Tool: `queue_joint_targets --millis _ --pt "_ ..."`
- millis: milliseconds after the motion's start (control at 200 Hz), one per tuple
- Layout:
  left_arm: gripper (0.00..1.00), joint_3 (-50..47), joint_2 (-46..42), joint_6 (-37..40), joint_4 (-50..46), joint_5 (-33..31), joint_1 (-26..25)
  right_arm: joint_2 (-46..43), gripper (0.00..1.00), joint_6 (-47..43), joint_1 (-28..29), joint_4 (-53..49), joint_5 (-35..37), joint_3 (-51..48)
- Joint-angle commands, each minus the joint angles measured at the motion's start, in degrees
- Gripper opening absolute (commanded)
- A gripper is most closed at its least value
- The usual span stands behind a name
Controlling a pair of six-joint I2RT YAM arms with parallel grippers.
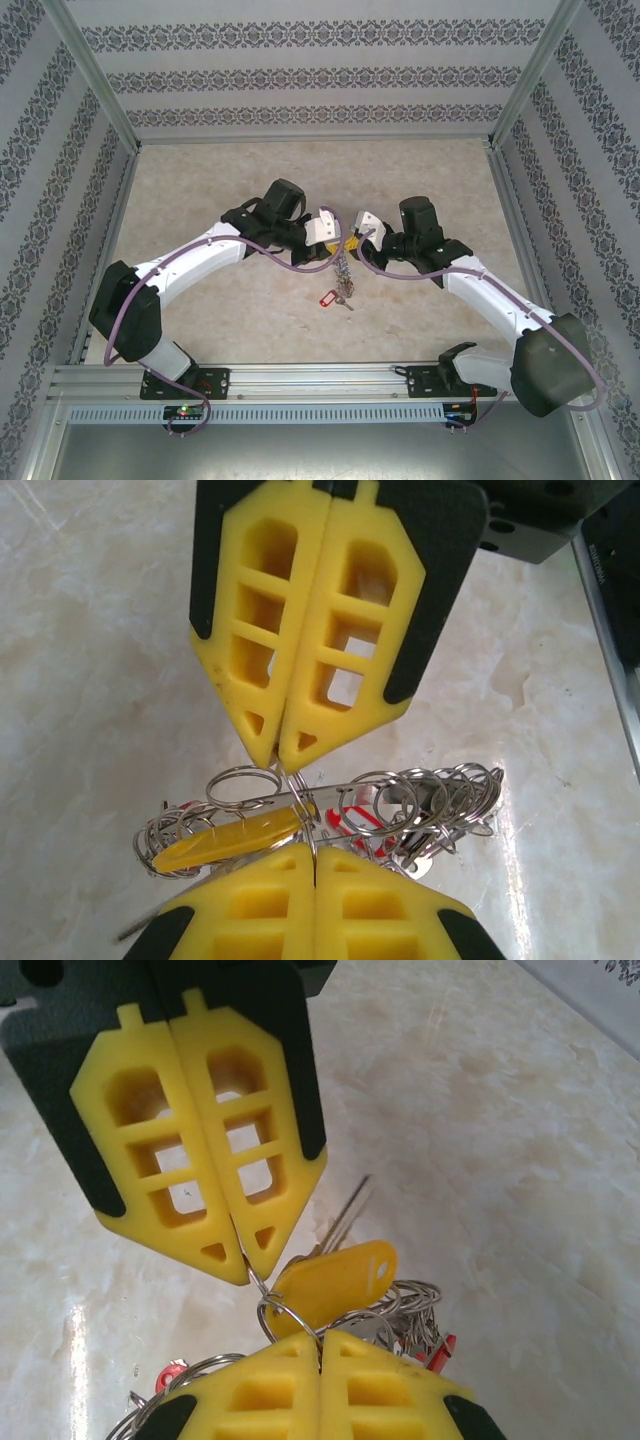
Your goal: Put the keys on the keyring
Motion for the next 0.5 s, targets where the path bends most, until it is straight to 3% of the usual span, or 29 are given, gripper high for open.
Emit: queue_joint_targets --millis 0,255,500 --pt "0.00 -1.84 -1.26 0.55 0.86 -1.59 -1.98 0.26 0.00 2.59 -1.04 5.03 -0.86 1.48" --pt "0.00 -4.62 -1.98 -2.18 5.54 -5.19 -3.19 0.42 0.00 4.85 -1.47 6.95 -1.19 0.79" --pt "0.00 -9.04 -3.91 -9.66 15.55 -6.29 -3.77 0.27 0.00 6.01 -1.76 7.48 -1.34 -0.28"
